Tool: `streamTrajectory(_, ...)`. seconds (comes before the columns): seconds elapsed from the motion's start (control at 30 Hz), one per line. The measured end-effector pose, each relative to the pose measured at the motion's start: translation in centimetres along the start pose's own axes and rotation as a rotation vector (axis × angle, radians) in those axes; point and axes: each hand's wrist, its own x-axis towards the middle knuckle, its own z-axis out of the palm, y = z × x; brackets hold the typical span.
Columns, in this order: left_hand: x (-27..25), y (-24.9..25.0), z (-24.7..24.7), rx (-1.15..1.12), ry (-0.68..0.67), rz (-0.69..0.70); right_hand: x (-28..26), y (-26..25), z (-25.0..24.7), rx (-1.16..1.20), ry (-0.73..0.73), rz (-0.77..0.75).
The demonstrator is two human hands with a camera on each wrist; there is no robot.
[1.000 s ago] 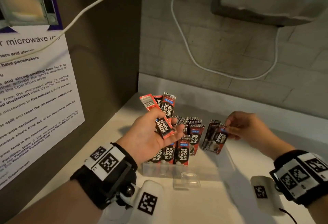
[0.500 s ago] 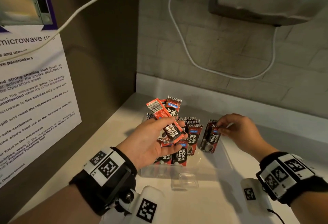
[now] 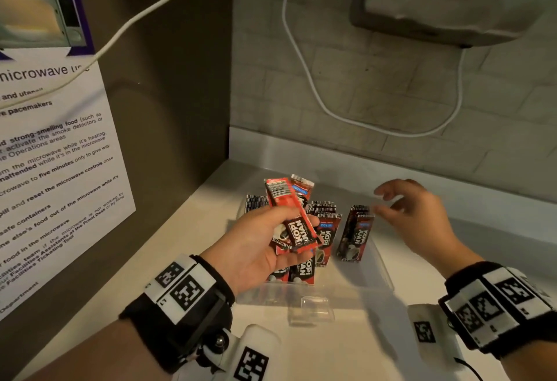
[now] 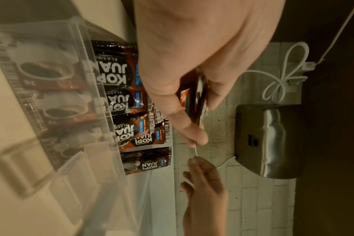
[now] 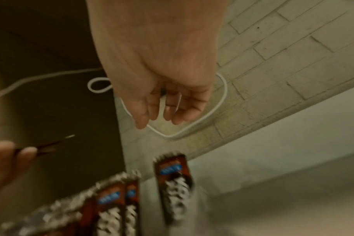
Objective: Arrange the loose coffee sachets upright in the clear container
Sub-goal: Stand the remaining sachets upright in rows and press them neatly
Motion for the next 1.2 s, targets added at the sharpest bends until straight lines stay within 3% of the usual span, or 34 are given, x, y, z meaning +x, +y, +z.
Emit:
streamTrajectory(0.07,-0.1,-0.3,0.3,0.118,-0.014,0.0,-0.1,-2.3,-0.6,0.199,-0.009,0.039)
streamTrajectory(0.2,-0.1,-1.0,1.1,0.275,-0.019,0.047,-1.6,-6.9,-1.2,0.68,-0.293,0.101)
streamTrajectory(0.3,-0.2,-1.2,1.6,0.311,-0.017,0.073,-2.2,-8.4,-1.0,0.679,-0.405,0.112)
streamTrajectory(0.4,-0.4,-1.1,1.6,0.257,-0.021,0.038,-2.2,-8.5,-0.6,0.65,-0.387,0.119)
streamTrajectory(0.57,-0.4,-0.7,0.8,0.065,0.004,-0.047,-2.0,-8.4,-0.7,0.849,-0.282,0.112)
streamTrajectory(0.67,-0.2,-0.5,0.6,-0.004,0.081,-0.026,-2.0,-8.5,-1.2,0.988,-0.248,0.008)
streamTrajectory(0.77,0.0,-0.2,0.7,-0.094,0.151,0.047,-2.3,-8.1,-1.0,0.972,-0.292,-0.115)
streamTrajectory(0.9,0.6,0.4,0.7,-0.203,0.233,0.152,-2.9,-7.3,-0.6,0.88,-0.381,-0.167)
streamTrajectory(1.1,1.2,0.6,0.6,-0.088,0.287,0.269,-3.4,-7.4,-0.8,0.691,-0.444,-0.119)
streamTrajectory(1.2,1.0,0.5,0.9,0.022,0.242,0.319,-2.8,-8.2,-1.3,0.564,-0.391,-0.022)
